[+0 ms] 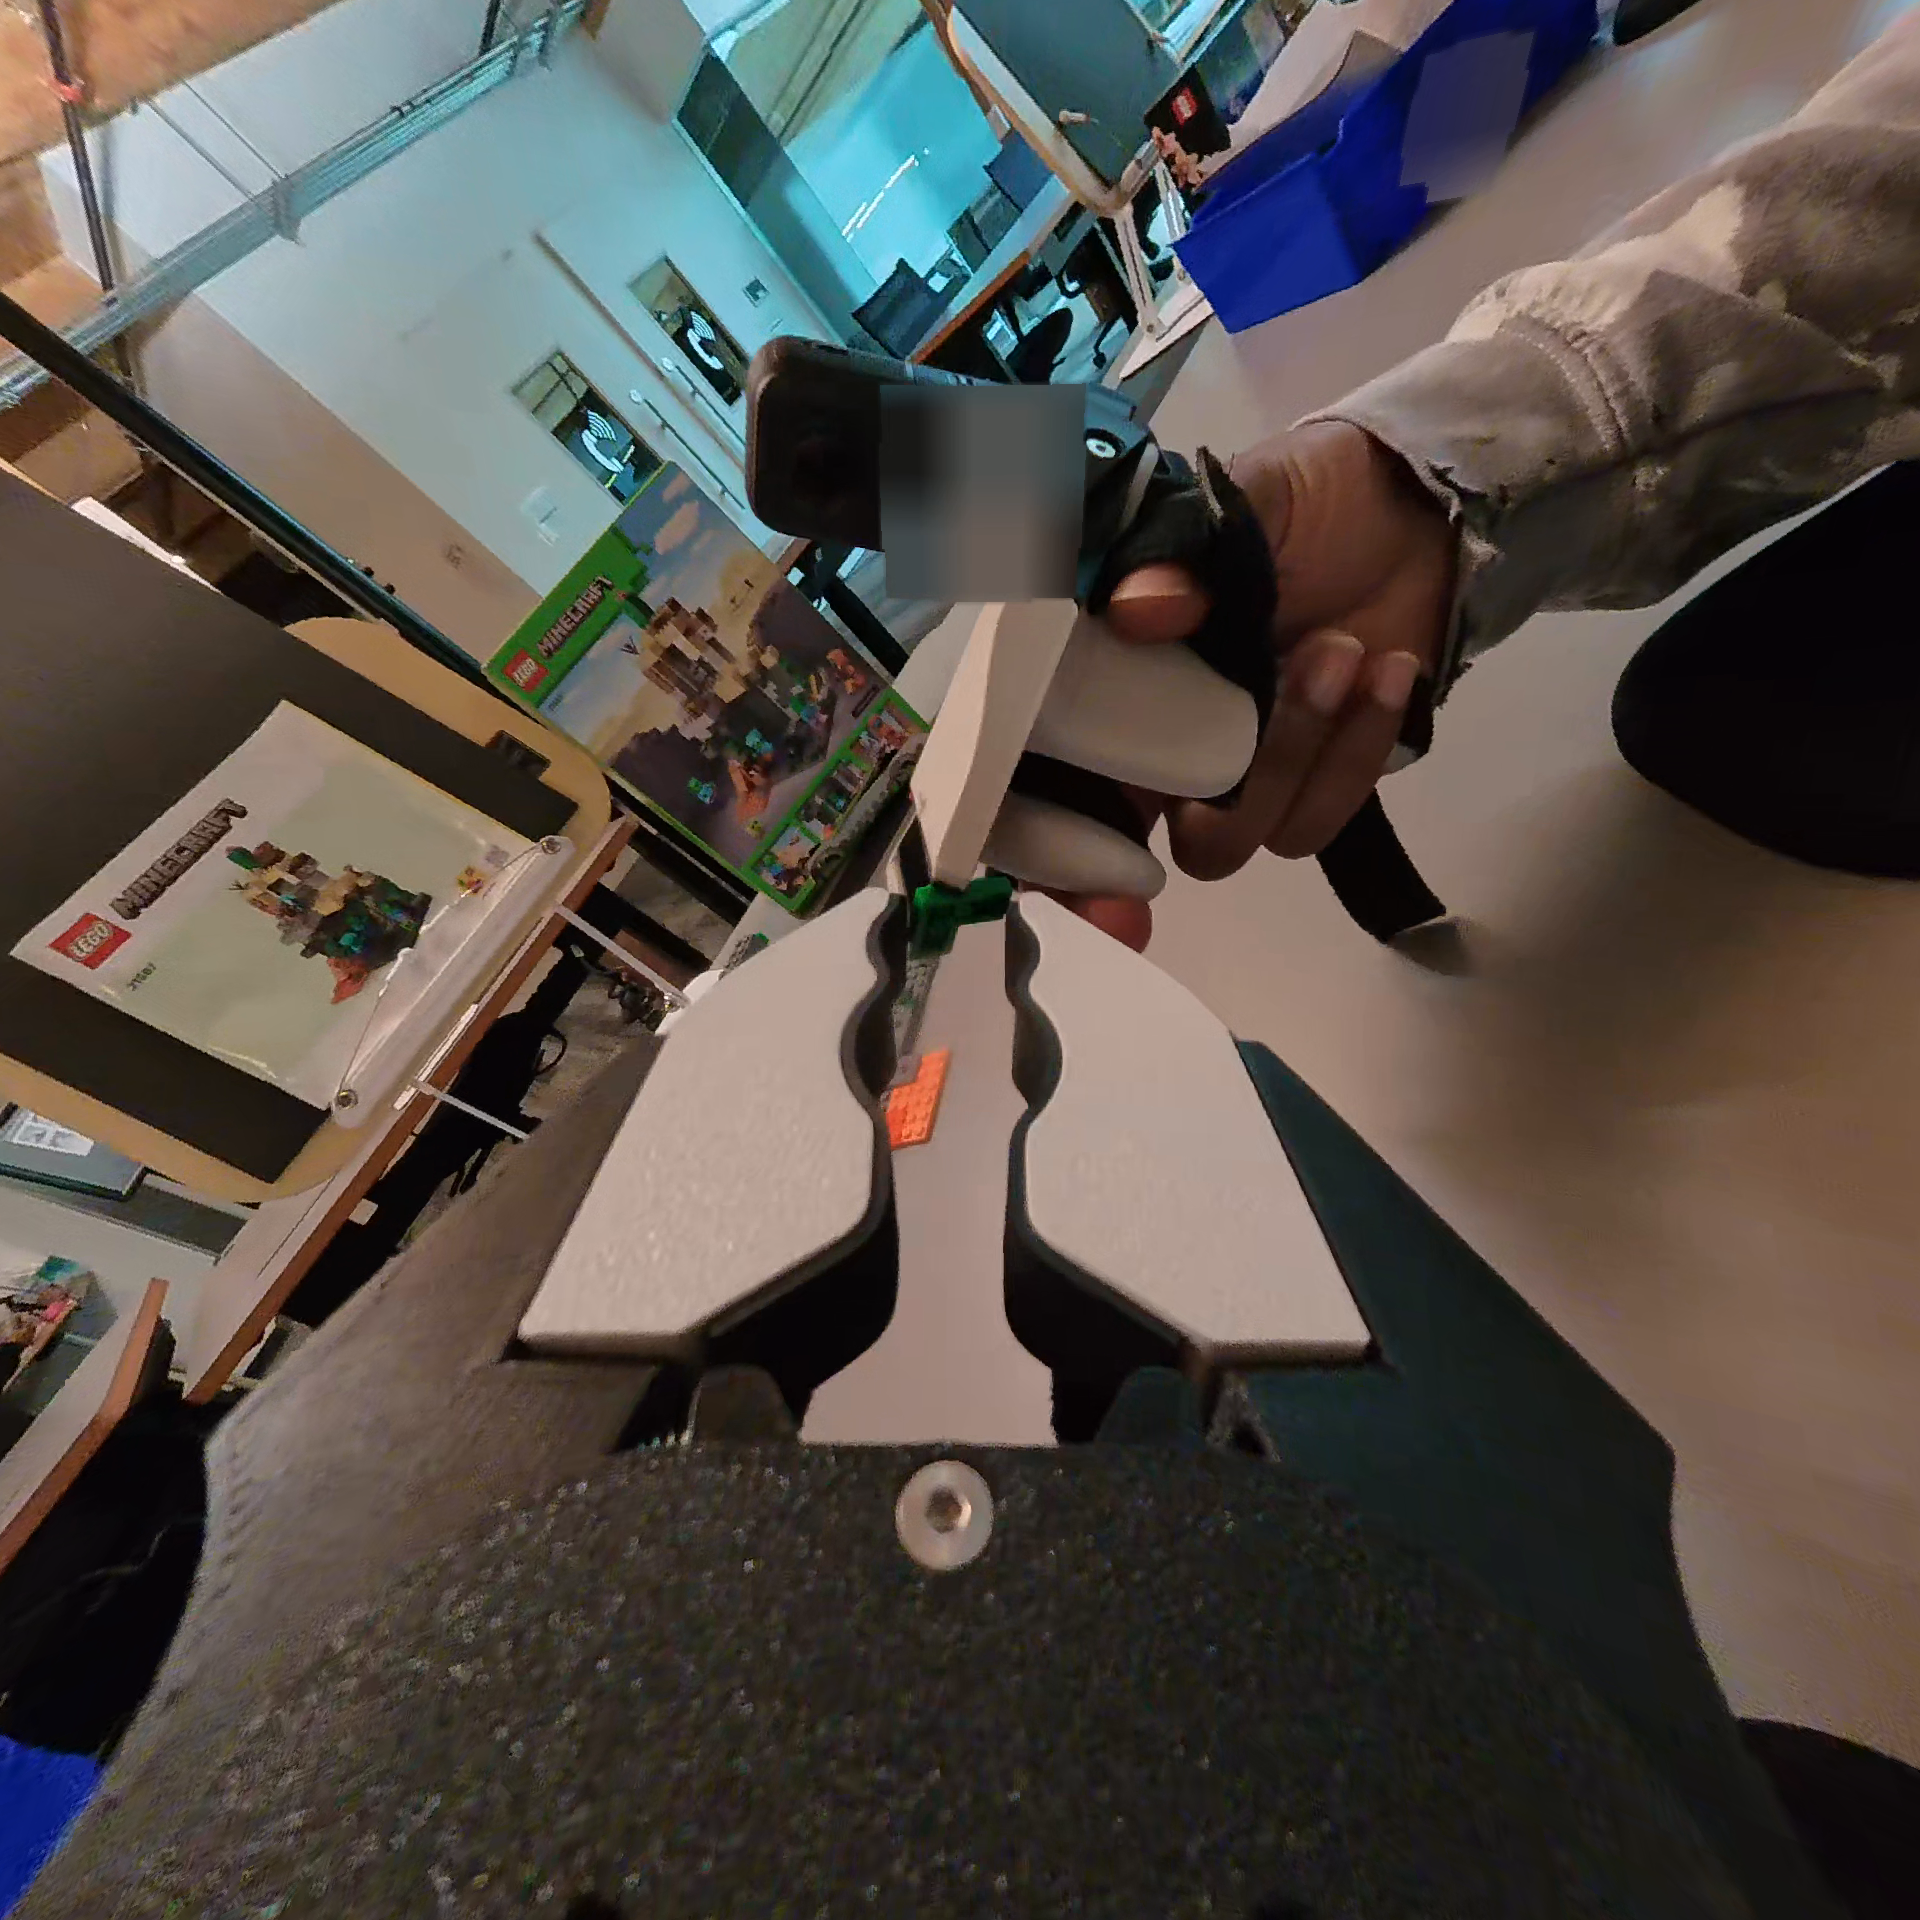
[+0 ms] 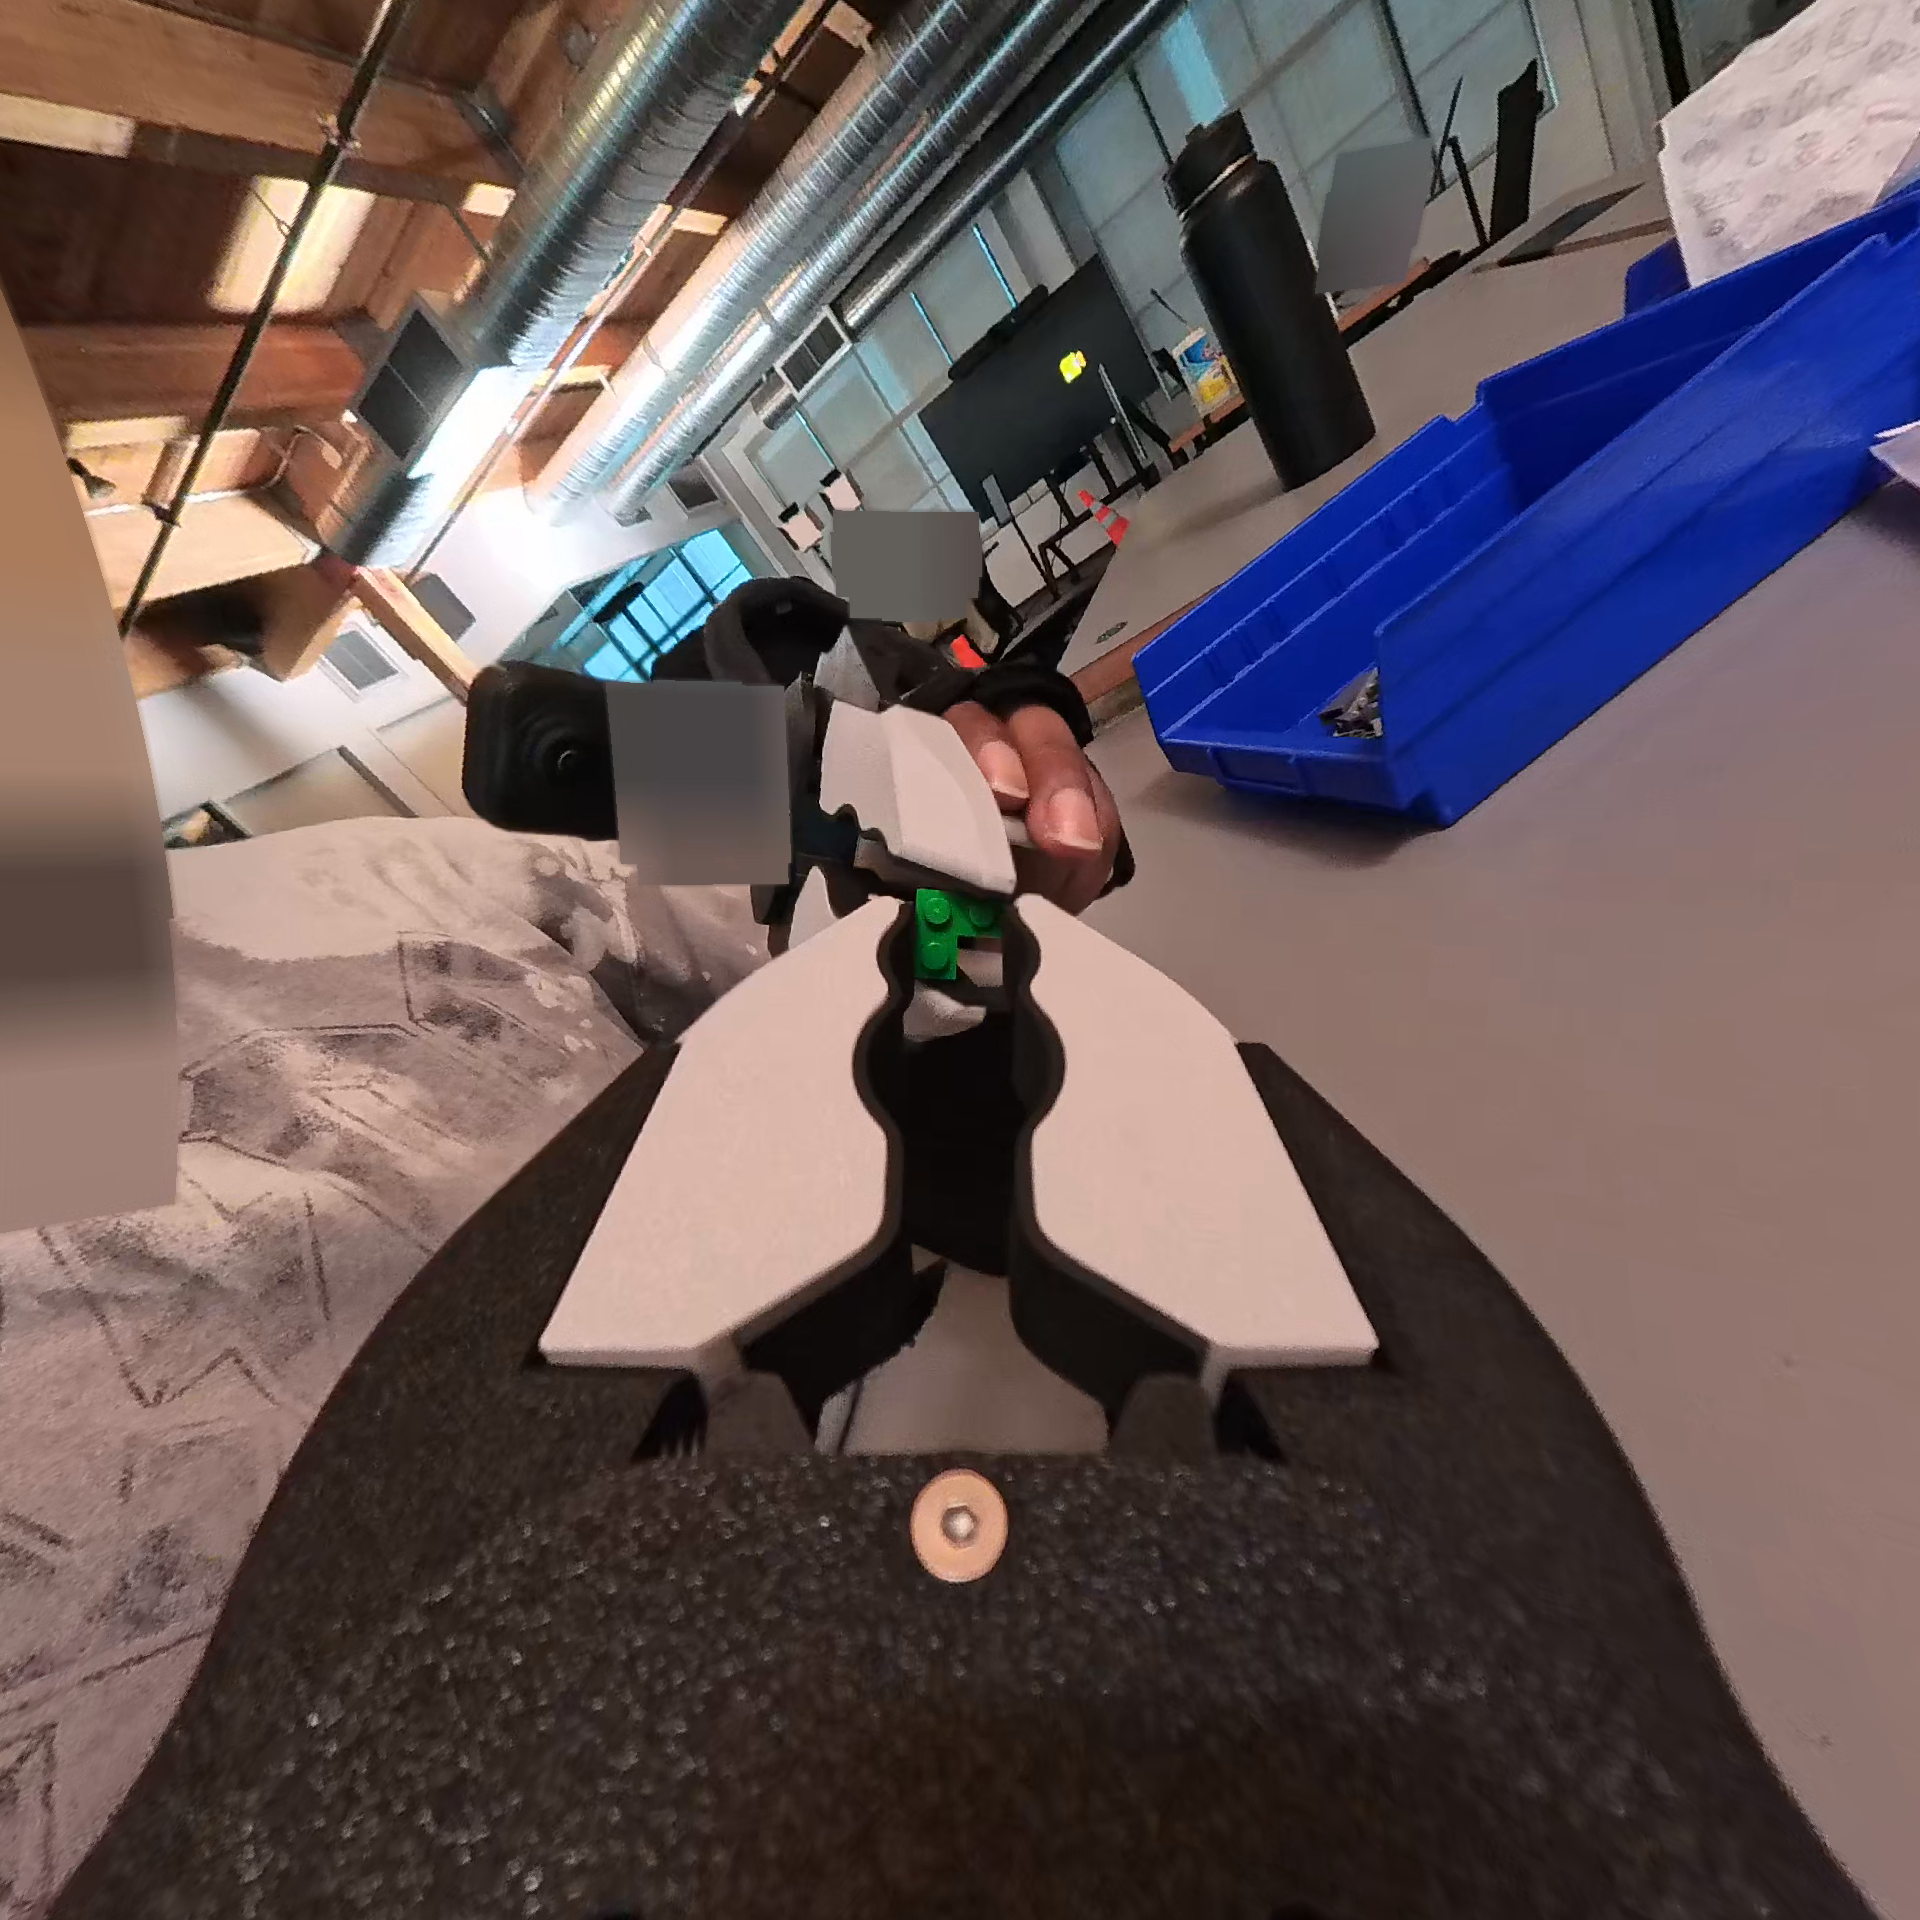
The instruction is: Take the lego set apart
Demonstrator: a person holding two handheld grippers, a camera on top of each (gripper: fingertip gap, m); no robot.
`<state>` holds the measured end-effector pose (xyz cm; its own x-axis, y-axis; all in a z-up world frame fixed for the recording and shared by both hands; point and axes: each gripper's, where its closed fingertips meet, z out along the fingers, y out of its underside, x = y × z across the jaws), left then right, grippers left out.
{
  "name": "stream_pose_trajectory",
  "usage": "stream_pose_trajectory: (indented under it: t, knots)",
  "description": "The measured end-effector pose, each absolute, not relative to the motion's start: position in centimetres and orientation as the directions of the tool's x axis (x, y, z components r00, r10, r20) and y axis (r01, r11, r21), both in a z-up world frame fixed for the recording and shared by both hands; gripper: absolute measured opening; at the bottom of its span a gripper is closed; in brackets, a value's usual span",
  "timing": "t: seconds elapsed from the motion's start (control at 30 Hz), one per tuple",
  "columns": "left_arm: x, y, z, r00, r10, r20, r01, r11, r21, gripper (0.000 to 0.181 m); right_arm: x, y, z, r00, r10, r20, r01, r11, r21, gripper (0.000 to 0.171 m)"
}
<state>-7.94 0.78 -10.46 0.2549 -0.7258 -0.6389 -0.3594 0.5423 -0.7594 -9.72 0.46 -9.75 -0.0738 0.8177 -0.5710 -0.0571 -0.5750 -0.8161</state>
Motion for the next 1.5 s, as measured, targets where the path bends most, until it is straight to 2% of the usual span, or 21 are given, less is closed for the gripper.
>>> stream_pose_trajectory:
  t: [0.13,0.2,0.37,0.47,0.57,0.73,0.83,1.07,1.23,1.4,1.5]
  knots:
    - [-8.3,0.7,-10.8,0.254,-0.703,-0.664,-0.380,0.559,-0.737,0.017,-9.8,0.4,-10.1,-0.068,0.804,-0.591,-0.072,-0.595,-0.800,0.016]
    - [-9.3,1.1,-10.8,0.275,-0.696,-0.664,-0.392,0.549,-0.738,0.017,-9.6,0.8,-10.4,-0.036,0.803,-0.595,-0.087,-0.596,-0.798,0.025]
    - [-16.2,5.0,-9.9,0.459,-0.618,-0.638,-0.495,0.419,-0.761,0.017,-7.8,2.2,-12.7,0.192,0.835,-0.516,-0.038,-0.519,-0.854,0.028]
    - [-22.9,8.5,-9.4,0.619,-0.516,-0.593,-0.557,0.245,-0.794,0.017,-6.4,2.8,-14.2,0.322,0.835,-0.447,0.023,-0.479,-0.878,0.026]
    - [-29.2,11.3,-10.3,0.743,-0.458,-0.488,-0.545,0.009,-0.838,0.017,-4.1,3.2,-14.8,0.429,0.836,-0.342,0.091,-0.416,-0.905,0.025]
    - [-35.7,14.0,-15.0,0.836,-0.413,-0.363,-0.511,-0.342,-0.789,0.017,2.6,5.2,-13.7,0.603,0.770,-0.206,0.137,-0.355,-0.925,0.021]
    - [-37.3,15.0,-17.6,0.864,-0.398,-0.308,-0.477,-0.451,-0.755,0.017,5.9,6.0,-13.8,0.673,0.721,-0.161,0.160,-0.355,-0.921,0.021]
    - [-38.5,16.3,-20.0,0.881,-0.359,-0.309,-0.464,-0.524,-0.714,0.020,12.2,7.4,-16.4,0.814,0.570,-0.112,0.154,-0.398,-0.904,0.021]
    - [-39.3,16.5,-20.6,0.888,-0.337,-0.312,-0.456,-0.564,-0.688,0.058,14.4,7.8,-18.0,0.851,0.496,-0.173,0.076,-0.442,-0.894,0.021]
    - [-38.4,16.2,-17.9,0.889,-0.319,-0.330,-0.449,-0.463,-0.764,0.052,14.5,7.9,-18.8,0.853,0.488,-0.188,0.063,-0.452,-0.890,0.021]
    - [-36.0,15.4,-14.4,0.881,-0.336,-0.334,-0.439,-0.314,-0.842,0.038,14.1,8.1,-18.7,0.851,0.493,-0.182,0.067,-0.446,-0.892,0.021]
